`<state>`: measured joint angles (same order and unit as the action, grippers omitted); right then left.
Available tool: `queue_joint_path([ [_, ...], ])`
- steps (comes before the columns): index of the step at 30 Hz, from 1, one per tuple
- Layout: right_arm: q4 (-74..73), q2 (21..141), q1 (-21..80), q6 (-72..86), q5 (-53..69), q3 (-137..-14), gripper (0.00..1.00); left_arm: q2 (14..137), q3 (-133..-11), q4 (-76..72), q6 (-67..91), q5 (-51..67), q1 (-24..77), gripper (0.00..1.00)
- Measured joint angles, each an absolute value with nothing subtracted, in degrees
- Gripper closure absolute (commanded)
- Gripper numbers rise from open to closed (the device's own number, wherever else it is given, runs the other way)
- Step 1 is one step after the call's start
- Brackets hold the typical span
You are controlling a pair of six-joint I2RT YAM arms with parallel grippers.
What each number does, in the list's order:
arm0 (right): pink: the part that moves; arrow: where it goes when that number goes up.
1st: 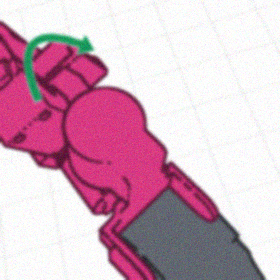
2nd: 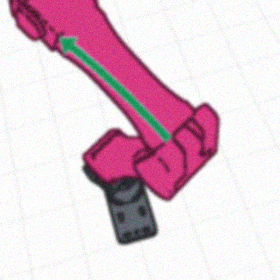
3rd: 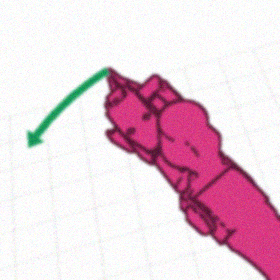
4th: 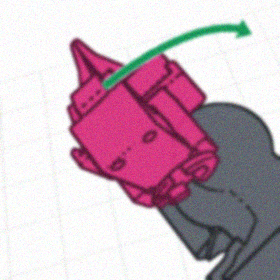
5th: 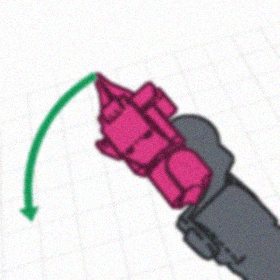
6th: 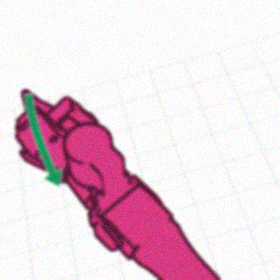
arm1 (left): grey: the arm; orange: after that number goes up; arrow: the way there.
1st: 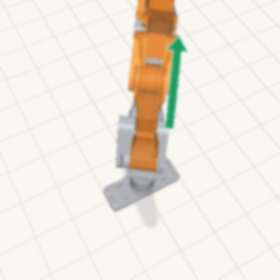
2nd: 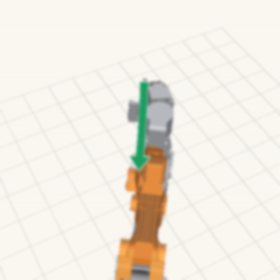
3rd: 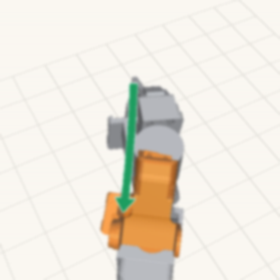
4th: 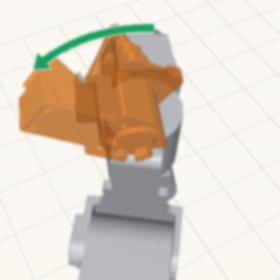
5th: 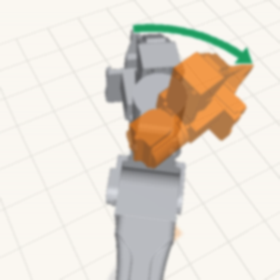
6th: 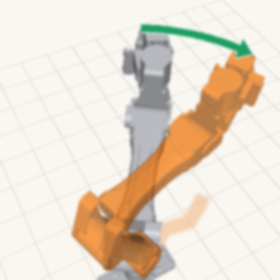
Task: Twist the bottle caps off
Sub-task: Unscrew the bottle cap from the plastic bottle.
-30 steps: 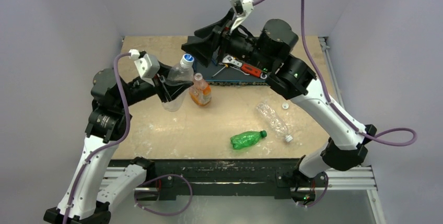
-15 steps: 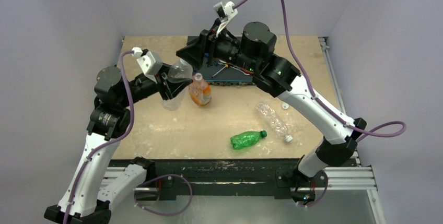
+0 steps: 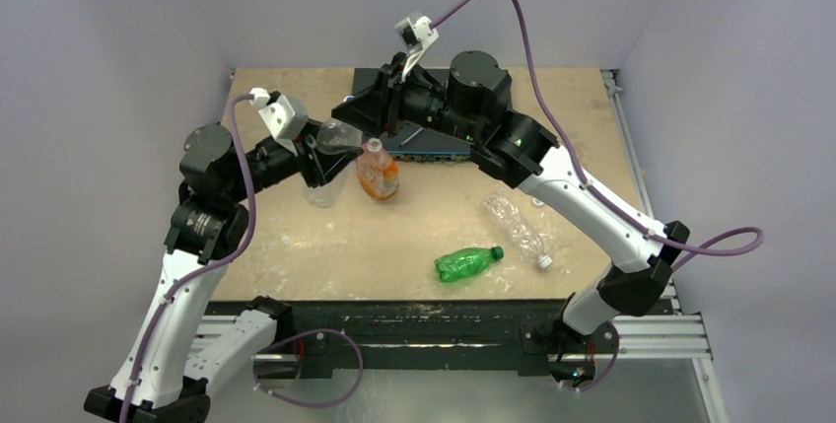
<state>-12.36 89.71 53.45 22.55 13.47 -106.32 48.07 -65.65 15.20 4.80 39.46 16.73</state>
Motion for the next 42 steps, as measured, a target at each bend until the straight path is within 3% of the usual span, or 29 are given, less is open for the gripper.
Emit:
queue_joint_path([
  [11,-7.6,86.4,53.0,19.6,21.3,-101.9,1.00,47.7,-65.7,14.1,5.7,44.2,16.8,1.00],
  [21,5.7,79.3,52.6,15.3,43.0,-94.2,0.99,49.6,-66.2,-2.9,28.3,68.3,17.6,0.97],
  [22,7.0,79.3,52.6,15.2,44.7,-93.8,0.92,49.7,-66.2,-4.0,30.0,69.8,17.7,0.97],
  [23,7.6,79.3,52.7,15.1,45.8,-93.6,0.76,49.8,-66.2,-4.8,31.1,70.9,17.7,0.97],
  [25,8.2,79.4,52.6,14.5,47.3,-93.6,0.23,50.0,-66.3,-5.5,32.0,72.1,17.7,0.99],
  [26,8.1,79.4,52.6,14.1,47.4,-93.6,0.05,50.0,-66.5,-5.1,32.0,72.4,17.7,0.99],
  [27,7.8,79.3,52.6,14.2,47.5,-93.6,0.02,50.0,-66.7,-4.5,31.8,72.1,17.7,1.00],
  [33,2.5,78.7,53.1,13.8,34.8,-96.6,0.03,49.9,-69.5,6.8,19.5,61.7,16.9,1.00],
  [39,-9.8,86.3,53.1,16.6,17.6,-113.7,0.09,50.5,-70.7,17.3,5.0,50.4,16.9,1.00],
  [42,-13.8,88.4,53.1,17.8,12.6,-115.6,0.14,50.4,-70.5,19.2,0.8,46.0,16.9,1.00],
])
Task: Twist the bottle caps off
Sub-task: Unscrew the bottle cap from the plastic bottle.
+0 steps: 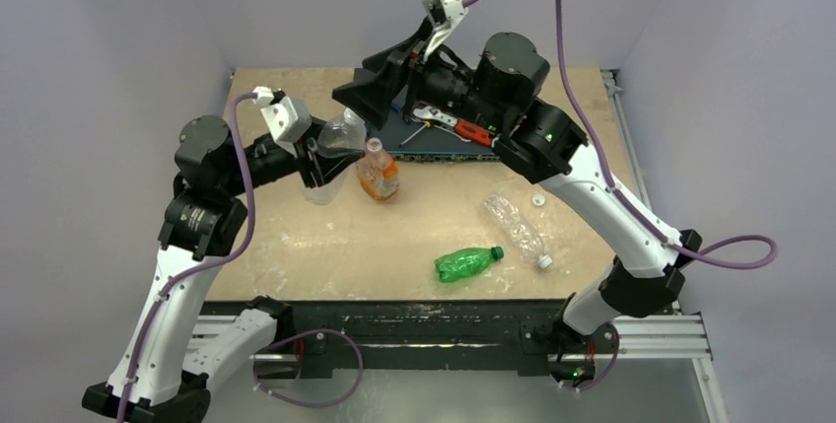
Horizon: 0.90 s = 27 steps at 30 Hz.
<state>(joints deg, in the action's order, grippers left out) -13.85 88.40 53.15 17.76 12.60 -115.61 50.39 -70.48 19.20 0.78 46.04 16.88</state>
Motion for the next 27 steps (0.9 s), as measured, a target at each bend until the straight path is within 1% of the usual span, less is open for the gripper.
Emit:
queue_joint_path([
  [5,-17.7,90.3,53.4,19.2,9.8,-114.1,0.23,49.1,-70.4,19.8,-2.8,41.3,16.9,1.00],
  [13,-18.4,90.7,53.4,20.8,10.0,-113.2,0.49,49.1,-70.4,20.7,-4.1,39.1,16.9,1.00],
  [16,-18.4,90.7,53.6,21.2,10.1,-113.2,0.56,49.3,-70.4,20.8,-4.1,38.5,16.9,1.00],
  [19,-18.4,90.7,53.6,21.6,10.3,-113.0,0.67,49.5,-70.4,20.7,-4.1,38.2,16.9,1.00],
  [23,-17.0,90.5,53.6,22.2,10.6,-111.5,0.89,49.8,-70.4,21.0,-3.4,37.9,16.9,1.00],
  [26,-14.2,89.5,53.6,22.6,11.2,-108.7,1.00,49.8,-70.4,21.6,-1.8,38.2,16.9,1.00],
  [27,-13.3,89.1,53.5,22.7,11.6,-107.9,1.00,49.8,-70.4,21.7,-0.8,38.9,16.8,1.00],
])
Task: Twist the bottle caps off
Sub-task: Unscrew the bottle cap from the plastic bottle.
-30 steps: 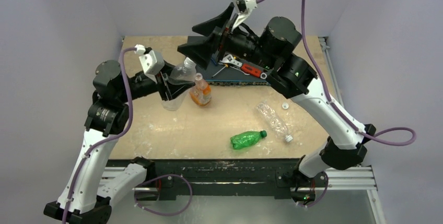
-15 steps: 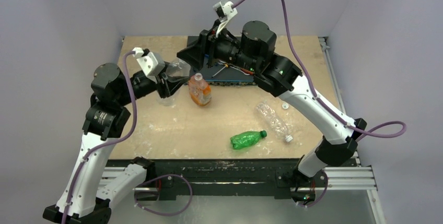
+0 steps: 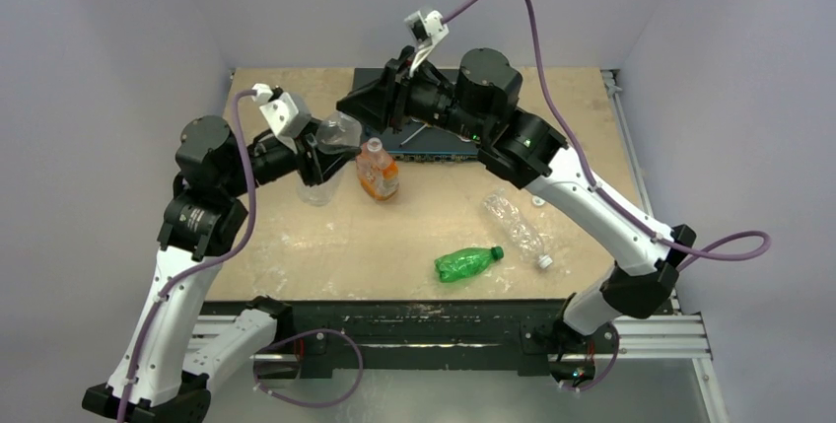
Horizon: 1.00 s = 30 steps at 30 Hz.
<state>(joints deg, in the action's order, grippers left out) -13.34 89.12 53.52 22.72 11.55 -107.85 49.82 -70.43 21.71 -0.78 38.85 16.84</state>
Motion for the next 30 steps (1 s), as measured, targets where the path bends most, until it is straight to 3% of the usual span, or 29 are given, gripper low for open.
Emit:
queue_joint_path([
  [6,-8.6,84.5,53.2,20.2,17.8,-102.9,1.00,50.4,-70.5,17.5,8.1,50.5,16.3,1.00],
  [14,-0.1,79.4,53.1,14.2,38.0,-99.8,1.00,51.2,-71.3,3.4,23.5,69.5,17.0,1.00],
  [22,0.4,80.0,53.1,12.3,48.3,-100.7,1.00,52.2,-73.4,6.5,23.6,78.1,17.2,1.00],
  [27,-0.2,80.3,52.9,12.1,49.6,-100.7,0.44,52.9,-73.8,9.3,21.6,79.9,17.3,1.00],
  [30,-1.5,80.3,52.9,12.1,46.2,-101.2,0.21,52.7,-73.9,11.2,19.6,78.0,17.1,1.00],
])
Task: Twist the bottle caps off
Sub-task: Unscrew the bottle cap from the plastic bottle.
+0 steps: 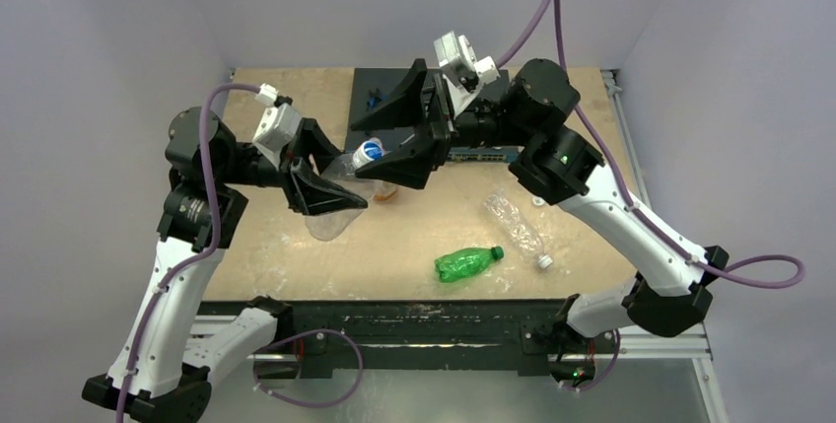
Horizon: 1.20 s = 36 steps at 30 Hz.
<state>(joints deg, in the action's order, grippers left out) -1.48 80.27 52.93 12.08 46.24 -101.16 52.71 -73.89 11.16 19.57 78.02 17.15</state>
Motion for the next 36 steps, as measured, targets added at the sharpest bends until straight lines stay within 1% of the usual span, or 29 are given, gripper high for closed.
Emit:
queue_joint_path([
  [3,-3.9,80.4,53.1,12.0,39.4,-103.5,0.04,52.6,-73.9,13.4,16.2,73.6,17.0,1.00],
  [4,-4.5,80.7,53.1,12.2,36.8,-104.6,0.02,52.5,-73.9,14.2,14.8,71.7,17.0,1.00],
  [5,-5.0,80.9,53.1,12.4,34.1,-105.5,0.01,52.4,-73.9,14.9,13.4,69.5,16.9,1.00],
  [9,-7.5,82.1,53.1,13.7,23.1,-108.5,0.01,51.3,-73.6,16.2,8.3,59.9,16.9,1.00],
  [13,-11.7,86.0,53.3,15.7,13.3,-114.2,0.06,48.8,-71.4,15.7,4.1,49.8,16.9,1.00],
  [16,-14.5,88.5,54.0,17.0,6.7,-115.9,0.10,47.8,-70.1,15.4,1.6,43.9,16.9,1.00],
  [21,-17.6,91.3,56.1,18.1,1.9,-116.0,0.16,47.6,-69.5,14.6,-1.7,36.1,16.9,1.00],
  [23,-18.1,91.9,56.6,18.4,1.3,-116.0,0.20,47.8,-69.5,14.6,-2.6,34.4,16.9,1.00],
  [30,-17.5,92.1,56.6,19.8,1.0,-116.0,0.46,47.9,-69.5,14.7,-2.9,32.7,16.9,1.00],
  [33,-17.0,92.1,56.8,20.4,1.4,-116.0,0.60,48.0,-69.4,14.7,-2.9,32.6,16.9,1.00],
  [36,-16.4,92.1,56.9,20.9,2.5,-116.0,0.77,48.0,-69.2,14.7,-3.0,32.4,16.9,1.00],
])
